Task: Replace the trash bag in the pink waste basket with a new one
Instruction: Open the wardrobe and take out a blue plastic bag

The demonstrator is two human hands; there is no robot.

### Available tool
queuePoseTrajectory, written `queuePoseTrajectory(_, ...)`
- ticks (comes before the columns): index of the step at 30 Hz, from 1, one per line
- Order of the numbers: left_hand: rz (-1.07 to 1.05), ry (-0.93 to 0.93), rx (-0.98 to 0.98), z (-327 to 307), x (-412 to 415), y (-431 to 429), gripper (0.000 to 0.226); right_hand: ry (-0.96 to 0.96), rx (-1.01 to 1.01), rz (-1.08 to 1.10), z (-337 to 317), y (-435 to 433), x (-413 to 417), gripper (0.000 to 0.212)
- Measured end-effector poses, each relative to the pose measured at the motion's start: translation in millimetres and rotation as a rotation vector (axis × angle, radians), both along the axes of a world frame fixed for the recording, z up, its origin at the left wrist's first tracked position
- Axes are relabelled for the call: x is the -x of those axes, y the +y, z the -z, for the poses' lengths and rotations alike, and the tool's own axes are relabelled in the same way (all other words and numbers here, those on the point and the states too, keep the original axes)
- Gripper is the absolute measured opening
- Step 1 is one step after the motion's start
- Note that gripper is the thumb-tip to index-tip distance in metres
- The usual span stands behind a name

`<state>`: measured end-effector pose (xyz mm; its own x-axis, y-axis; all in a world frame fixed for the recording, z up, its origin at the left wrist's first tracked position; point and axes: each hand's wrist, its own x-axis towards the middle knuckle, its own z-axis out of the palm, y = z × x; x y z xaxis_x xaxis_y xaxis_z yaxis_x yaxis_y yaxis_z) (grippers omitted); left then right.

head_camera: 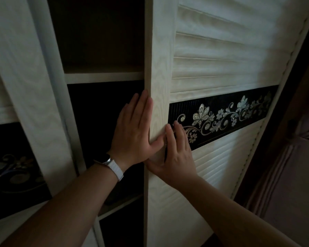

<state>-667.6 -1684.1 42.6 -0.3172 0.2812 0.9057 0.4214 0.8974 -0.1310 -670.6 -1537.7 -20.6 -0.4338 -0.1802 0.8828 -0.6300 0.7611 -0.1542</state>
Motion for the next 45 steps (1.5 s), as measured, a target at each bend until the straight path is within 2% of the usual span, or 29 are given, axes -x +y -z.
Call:
queuePoseTrajectory(15,0.060,-0.037,-0.018,2.1,70.5,82.7,0.088,-0.098,-0.038,0.051,2.4,78.7,54.6,0.093)
queuePoseTrajectory(25,0.184,0.050,-0.009,0.1,131.5,138.3,0.085,-0.100,-0.086,0.095,2.5,139.2,106.8,0.097)
queuePoseTrajectory(30,0.300,0.073,-0.043,6.0,150.8,148.9,0.083,-0.017,-0.137,0.068,1.9,159.0,121.8,0.096)
queuePoseTrajectory(36,0.307,0.093,-0.040,9.6,158.5,150.7,0.086,0.090,-0.113,0.057,10.4,152.6,134.7,0.091)
queuePoseTrajectory(42,0.295,0.063,-0.026,12.4,158.5,149.2,0.081,0.109,-0.115,0.060,10.3,155.3,137.0,0.091)
queuePoseTrajectory(45,0.261,0.050,-0.004,15.2,153.0,146.9,0.079,0.061,-0.092,0.054,11.5,153.4,133.8,0.093)
